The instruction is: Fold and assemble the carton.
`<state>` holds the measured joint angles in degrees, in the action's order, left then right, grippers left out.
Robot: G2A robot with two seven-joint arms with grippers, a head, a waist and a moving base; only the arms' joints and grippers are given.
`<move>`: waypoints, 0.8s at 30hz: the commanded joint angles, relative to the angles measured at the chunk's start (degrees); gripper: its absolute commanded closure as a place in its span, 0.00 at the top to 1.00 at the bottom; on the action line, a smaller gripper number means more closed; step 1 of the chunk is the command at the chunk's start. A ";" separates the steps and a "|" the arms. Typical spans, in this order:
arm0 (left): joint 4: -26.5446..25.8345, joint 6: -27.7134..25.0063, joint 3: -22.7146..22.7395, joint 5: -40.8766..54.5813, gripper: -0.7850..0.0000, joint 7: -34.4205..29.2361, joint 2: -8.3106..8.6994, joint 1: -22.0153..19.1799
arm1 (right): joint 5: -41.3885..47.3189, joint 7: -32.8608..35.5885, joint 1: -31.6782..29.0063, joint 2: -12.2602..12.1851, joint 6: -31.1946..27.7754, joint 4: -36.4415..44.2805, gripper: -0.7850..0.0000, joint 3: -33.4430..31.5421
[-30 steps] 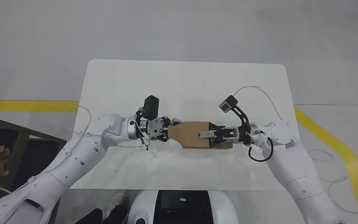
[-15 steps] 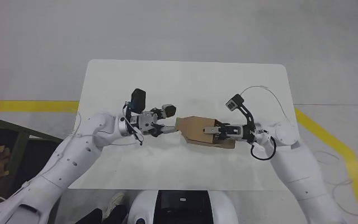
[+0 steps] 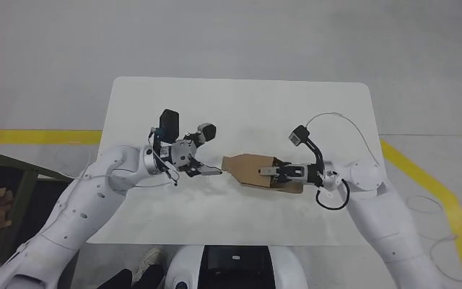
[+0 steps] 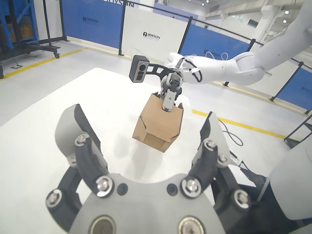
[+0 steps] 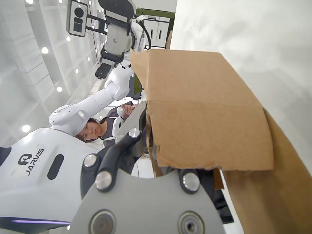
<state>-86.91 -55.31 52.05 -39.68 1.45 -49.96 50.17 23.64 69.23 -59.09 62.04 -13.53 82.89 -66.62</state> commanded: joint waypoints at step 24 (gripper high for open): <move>3.01 1.31 -0.34 8.63 1.00 -11.34 -1.54 0.31 | 6.15 3.66 -0.61 -0.48 -0.36 2.59 0.00 -1.21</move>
<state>-84.04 -53.83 51.80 -31.52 -9.65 -51.44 50.45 29.68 72.90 -59.70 61.57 -13.89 85.45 -67.82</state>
